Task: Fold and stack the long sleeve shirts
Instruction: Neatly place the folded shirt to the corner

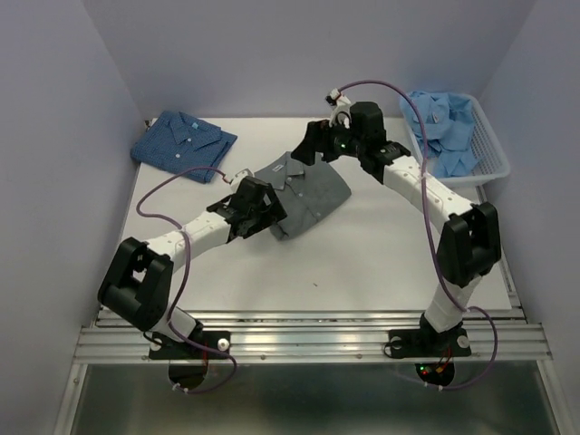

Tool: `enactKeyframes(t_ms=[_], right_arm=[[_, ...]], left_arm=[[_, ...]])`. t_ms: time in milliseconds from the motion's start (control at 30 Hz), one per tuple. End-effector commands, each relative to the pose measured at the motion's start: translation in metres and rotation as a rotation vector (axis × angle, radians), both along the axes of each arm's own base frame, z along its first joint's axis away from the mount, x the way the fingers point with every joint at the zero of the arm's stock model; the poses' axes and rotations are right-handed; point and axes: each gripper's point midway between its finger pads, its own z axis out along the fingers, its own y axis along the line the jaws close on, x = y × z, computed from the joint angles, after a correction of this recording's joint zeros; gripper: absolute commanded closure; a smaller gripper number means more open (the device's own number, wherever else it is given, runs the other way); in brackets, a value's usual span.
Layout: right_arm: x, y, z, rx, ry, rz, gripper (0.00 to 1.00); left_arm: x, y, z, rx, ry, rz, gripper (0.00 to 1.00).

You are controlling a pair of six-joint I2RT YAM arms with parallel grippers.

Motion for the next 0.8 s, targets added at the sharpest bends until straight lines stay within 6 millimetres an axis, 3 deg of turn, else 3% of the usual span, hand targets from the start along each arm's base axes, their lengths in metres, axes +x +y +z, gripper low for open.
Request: enactKeyframes(t_ms=[0, 33, 67, 133, 267, 367, 600, 767], right_arm=[[0.043, -0.014, -0.029, -0.046, 0.016, -0.105, 0.00], [0.054, -0.020, -0.048, -0.062, 0.055, -0.139, 0.00], [0.057, -0.020, -0.056, -0.066, 0.070, -0.148, 0.00], [0.063, -0.026, -0.082, -0.086, 0.120, -0.167, 0.00], [0.059, -0.036, -0.125, -0.137, 0.198, -0.193, 0.00], [0.051, -0.042, -0.158, -0.180, 0.251, -0.200, 0.00], [0.031, -0.054, -0.199, -0.229, 0.345, -0.224, 0.00], [0.012, -0.055, -0.221, -0.227, 0.416, -0.206, 0.00]], left_arm=[[0.013, -0.011, -0.003, -0.078, -0.004, 0.019, 0.01], [0.017, -0.011, -0.005, -0.090, -0.013, 0.023, 0.01], [0.021, -0.008, -0.012, -0.093, -0.002, 0.039, 0.01], [0.032, -0.013, -0.008, -0.149, -0.038, 0.034, 0.01], [0.047, -0.014, -0.004, -0.154, -0.076, 0.029, 0.01], [0.055, -0.011, -0.016, -0.117, -0.059, 0.035, 0.01], [0.078, 0.004, -0.037, -0.091, -0.071, 0.046, 0.01], [0.100, -0.015, -0.018, -0.156, -0.172, -0.042, 0.01]])
